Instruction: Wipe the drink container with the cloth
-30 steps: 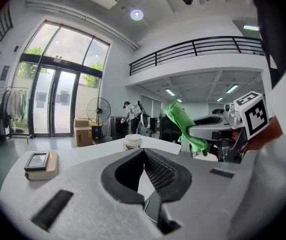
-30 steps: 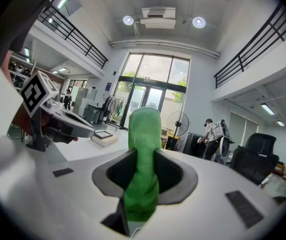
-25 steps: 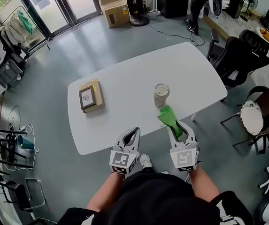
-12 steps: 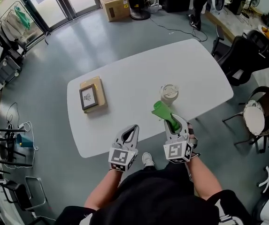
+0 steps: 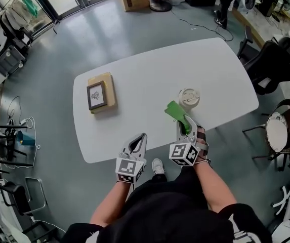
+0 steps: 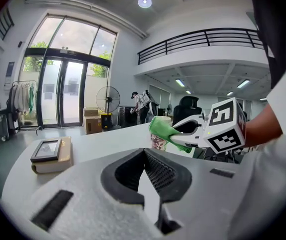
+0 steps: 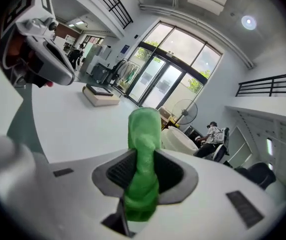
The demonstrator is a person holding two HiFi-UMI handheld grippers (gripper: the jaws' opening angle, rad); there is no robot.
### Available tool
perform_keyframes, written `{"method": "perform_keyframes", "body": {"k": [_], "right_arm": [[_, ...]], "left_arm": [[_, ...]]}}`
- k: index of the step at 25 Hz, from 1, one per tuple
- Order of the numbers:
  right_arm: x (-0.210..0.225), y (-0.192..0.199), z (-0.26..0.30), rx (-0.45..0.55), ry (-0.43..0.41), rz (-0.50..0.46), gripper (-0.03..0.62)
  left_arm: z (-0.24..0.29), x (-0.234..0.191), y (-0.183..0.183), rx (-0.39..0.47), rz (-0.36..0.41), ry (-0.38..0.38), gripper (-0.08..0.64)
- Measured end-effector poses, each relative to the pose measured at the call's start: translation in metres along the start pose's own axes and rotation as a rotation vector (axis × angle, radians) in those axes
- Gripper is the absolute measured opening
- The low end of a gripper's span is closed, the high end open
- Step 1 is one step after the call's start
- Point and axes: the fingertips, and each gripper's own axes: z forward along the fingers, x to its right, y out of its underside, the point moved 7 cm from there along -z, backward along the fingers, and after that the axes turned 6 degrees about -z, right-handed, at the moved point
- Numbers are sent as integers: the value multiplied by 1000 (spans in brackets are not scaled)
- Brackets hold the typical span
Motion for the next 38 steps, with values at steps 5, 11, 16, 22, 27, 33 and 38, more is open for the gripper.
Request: {"method": "perform_keyframes", "body": {"k": [5, 11, 16, 22, 27, 33, 38], "right_arm": [[-2, -2, 19, -43, 30, -18, 114], [-6, 4, 39, -100, 47, 0, 114], [-14, 9, 48, -134, 26, 14, 114], [-31, 23, 64, -175, -9, -4, 115], [-45, 36, 78, -214, -52, -28, 115], [-60, 53, 87, -239, -113, -85, 117], [-64, 60, 89, -231, -142, -111, 120]], "left_arm": [[-2, -5, 7, -28, -12, -22, 14], [4, -7, 15, -47, 7, -22, 14], [2, -8, 19, -57, 3, -21, 14], [-3, -6, 24, -75, -8, -29, 14], [-5, -5, 34, -92, -15, -33, 14], [-8, -8, 54, -141, -8, -37, 14], [-4, -8, 47, -147, -8, -53, 14]]}}
